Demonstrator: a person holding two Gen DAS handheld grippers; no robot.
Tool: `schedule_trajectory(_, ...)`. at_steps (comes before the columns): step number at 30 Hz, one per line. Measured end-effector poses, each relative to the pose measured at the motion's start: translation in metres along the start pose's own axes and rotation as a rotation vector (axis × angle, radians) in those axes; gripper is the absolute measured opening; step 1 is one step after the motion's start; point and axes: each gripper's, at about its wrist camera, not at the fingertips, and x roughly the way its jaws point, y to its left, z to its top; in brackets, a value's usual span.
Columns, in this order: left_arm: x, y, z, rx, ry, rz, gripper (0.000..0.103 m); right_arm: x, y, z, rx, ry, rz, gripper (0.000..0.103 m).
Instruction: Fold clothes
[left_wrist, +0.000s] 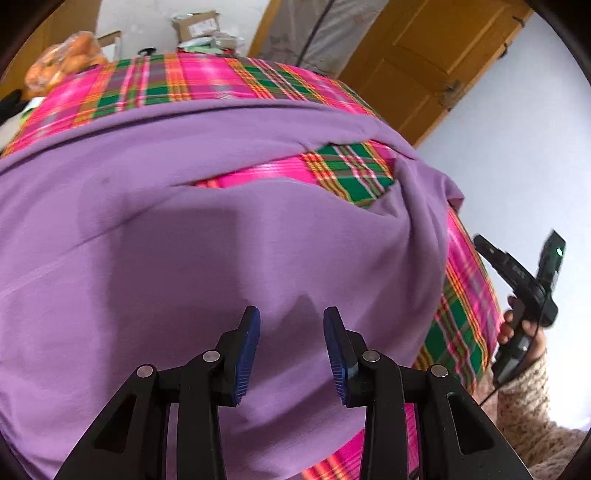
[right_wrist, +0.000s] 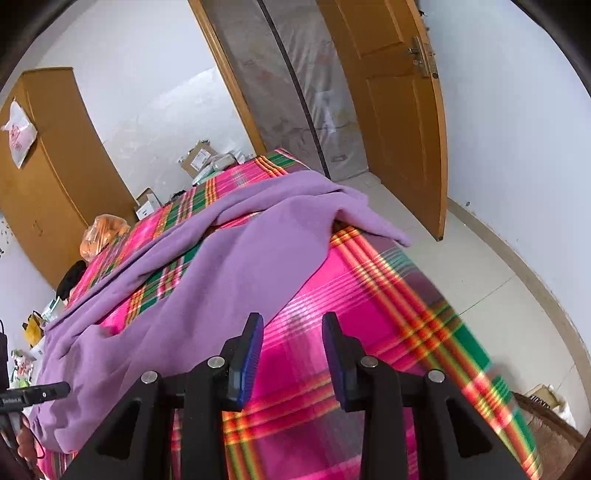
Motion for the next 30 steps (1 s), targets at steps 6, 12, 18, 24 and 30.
schedule_trajectory(6,0.017,-0.008,0.006,-0.008,0.017,-0.029,0.037,0.021,-0.008,0.015,0.027,0.027,0.026,0.033)
schedule_trajectory(12,0.028,-0.013,0.014,-0.013,0.026,-0.043,0.037,0.042,-0.007,0.028,0.020,0.060,0.032,0.034)
schedule_trajectory(18,0.034,-0.017,0.021,-0.024,0.024,-0.055,0.041,0.063,-0.019,0.048,0.077,0.057,0.060,0.046)
schedule_trajectory(24,0.040,-0.019,0.026,-0.014,0.015,-0.063,0.041,0.080,-0.024,0.062,0.080,0.054,0.037,0.047)
schedule_trajectory(30,0.044,-0.018,0.032,-0.030,0.020,-0.070,0.042,0.083,-0.031,0.067,0.143,0.020,0.060,0.035)
